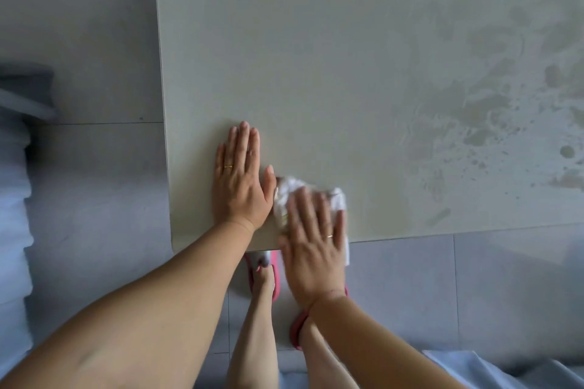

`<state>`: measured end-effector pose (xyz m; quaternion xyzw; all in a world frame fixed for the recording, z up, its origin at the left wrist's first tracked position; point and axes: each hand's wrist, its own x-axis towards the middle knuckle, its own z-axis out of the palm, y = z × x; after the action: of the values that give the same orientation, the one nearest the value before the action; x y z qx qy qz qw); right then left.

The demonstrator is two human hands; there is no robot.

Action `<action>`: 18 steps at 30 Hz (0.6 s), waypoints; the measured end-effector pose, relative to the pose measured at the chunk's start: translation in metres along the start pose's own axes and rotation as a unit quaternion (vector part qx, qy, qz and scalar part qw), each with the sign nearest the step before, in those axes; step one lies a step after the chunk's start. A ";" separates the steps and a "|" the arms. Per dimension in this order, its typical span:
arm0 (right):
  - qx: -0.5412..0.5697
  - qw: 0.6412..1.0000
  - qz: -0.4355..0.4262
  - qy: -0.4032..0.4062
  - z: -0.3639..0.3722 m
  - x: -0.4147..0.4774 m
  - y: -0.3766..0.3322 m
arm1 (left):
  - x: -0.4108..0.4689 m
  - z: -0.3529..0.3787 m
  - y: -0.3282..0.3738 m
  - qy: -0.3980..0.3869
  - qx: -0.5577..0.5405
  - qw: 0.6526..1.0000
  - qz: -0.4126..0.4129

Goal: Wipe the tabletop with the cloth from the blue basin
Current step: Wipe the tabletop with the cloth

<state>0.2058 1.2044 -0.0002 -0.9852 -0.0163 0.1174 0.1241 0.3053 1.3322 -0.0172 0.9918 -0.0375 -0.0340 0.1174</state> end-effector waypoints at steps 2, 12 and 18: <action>-0.015 0.994 -0.109 -0.016 0.002 -0.011 0.008 | -0.001 0.000 -0.001 0.001 0.002 1.000 0.003; 0.023 0.964 0.264 0.020 -0.038 0.016 0.123 | -0.001 -0.001 0.002 0.002 0.012 1.000 -0.008; -0.019 0.994 -0.106 -0.015 -0.013 -0.006 0.043 | -0.002 0.001 0.004 -0.018 0.040 0.999 -0.015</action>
<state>0.2027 1.1596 0.0027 -0.9781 -0.1250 0.1180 0.1174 0.3031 1.3282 -0.0170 0.9954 -0.0259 -0.0516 0.0763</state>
